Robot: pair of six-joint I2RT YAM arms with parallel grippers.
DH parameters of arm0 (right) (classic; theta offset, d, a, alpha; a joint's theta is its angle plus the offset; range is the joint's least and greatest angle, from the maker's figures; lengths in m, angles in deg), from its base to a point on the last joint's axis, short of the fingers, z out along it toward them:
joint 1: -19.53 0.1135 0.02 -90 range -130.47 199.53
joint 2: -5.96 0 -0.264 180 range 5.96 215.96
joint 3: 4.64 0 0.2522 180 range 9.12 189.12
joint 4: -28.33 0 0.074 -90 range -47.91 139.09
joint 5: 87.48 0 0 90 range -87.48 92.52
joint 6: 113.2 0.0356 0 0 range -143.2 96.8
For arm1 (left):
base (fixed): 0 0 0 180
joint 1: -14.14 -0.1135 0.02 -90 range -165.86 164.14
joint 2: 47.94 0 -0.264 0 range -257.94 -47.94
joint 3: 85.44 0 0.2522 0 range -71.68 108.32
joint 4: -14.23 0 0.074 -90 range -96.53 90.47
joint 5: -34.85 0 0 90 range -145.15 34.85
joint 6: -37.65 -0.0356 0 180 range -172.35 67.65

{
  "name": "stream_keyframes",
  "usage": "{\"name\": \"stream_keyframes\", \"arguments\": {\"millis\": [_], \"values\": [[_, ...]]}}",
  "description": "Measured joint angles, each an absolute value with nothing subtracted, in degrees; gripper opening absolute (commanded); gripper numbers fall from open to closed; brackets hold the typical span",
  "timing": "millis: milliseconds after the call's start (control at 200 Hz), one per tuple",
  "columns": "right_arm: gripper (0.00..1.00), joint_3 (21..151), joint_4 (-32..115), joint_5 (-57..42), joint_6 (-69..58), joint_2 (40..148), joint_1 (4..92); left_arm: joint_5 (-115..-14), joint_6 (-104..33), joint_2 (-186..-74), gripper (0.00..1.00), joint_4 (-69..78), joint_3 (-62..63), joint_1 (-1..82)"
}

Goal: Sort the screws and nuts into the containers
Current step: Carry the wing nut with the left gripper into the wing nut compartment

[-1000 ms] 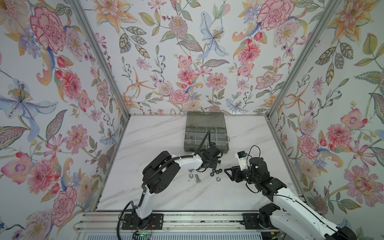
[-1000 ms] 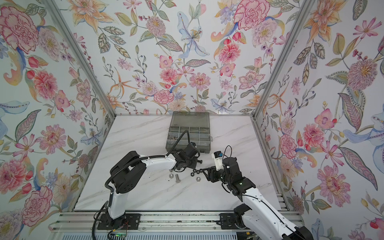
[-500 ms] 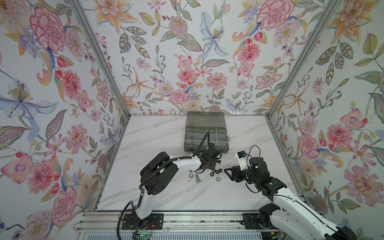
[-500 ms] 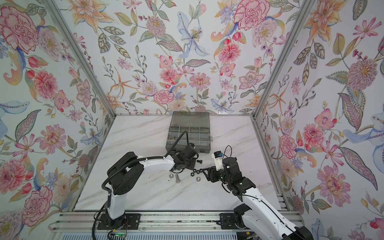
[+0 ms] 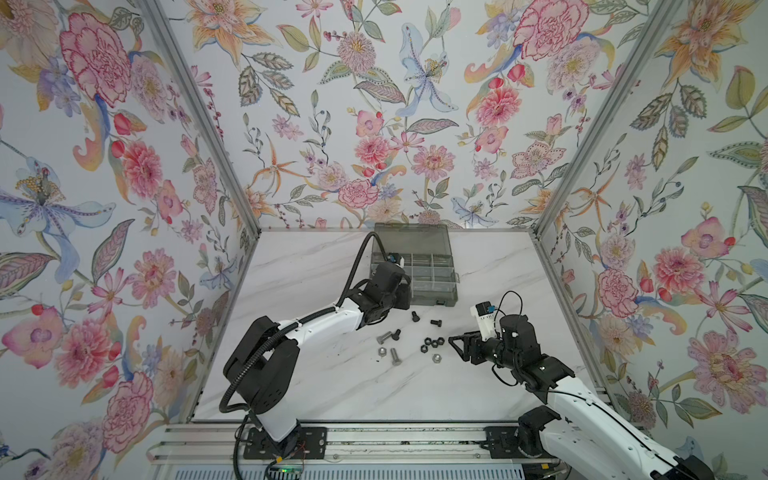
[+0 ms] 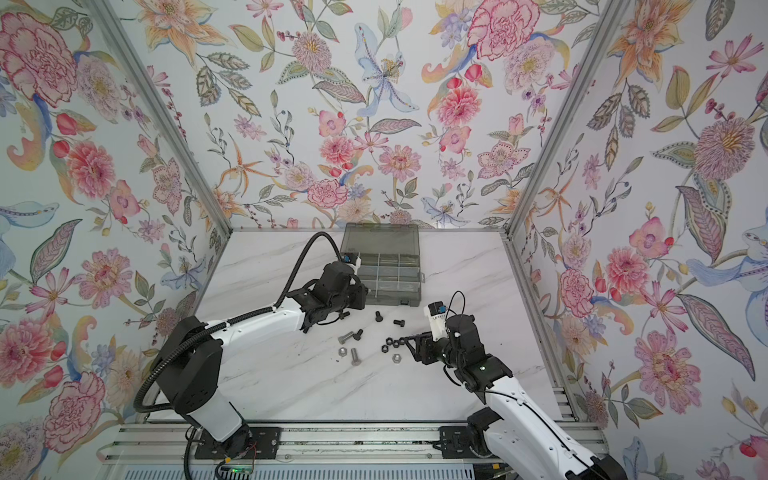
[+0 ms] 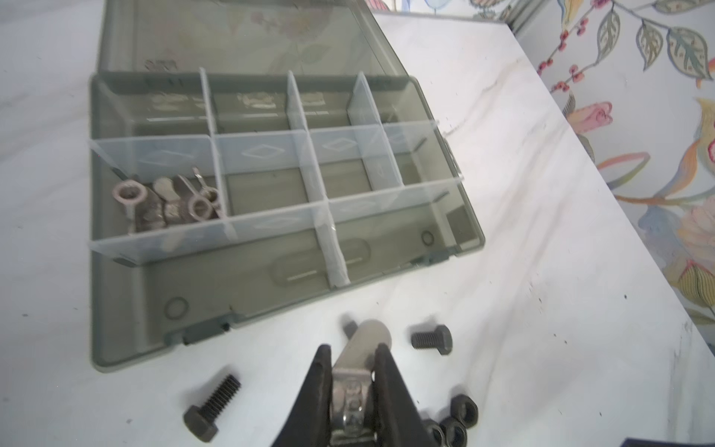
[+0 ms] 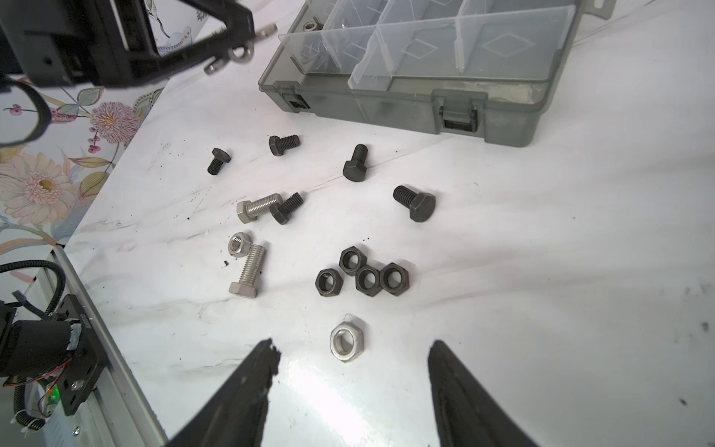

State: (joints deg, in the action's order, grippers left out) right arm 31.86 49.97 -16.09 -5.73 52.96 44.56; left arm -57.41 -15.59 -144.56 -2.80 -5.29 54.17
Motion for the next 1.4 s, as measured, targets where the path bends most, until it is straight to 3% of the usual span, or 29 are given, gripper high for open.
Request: {"name": "stream_keyframes", "arguments": {"millis": [375, 1211, 1401], "values": [[0.65, 31.9, 48.9, -16.1, -3.6, 56.3, 44.6, -61.1, -19.9, -153.8, 0.03, -0.3, 1.5, 44.9], [0.65, 31.9, 47.0, -16.0, -2.1, 57.4, 45.9, -59.0, -25.0, -161.3, 0.07, -1.2, 7.9, 41.4], [0.66, 31.9, 46.9, -16.0, -2.1, 57.4, 46.1, -59.0, -25.0, -162.4, 0.13, -1.2, 8.1, 41.4]]}}
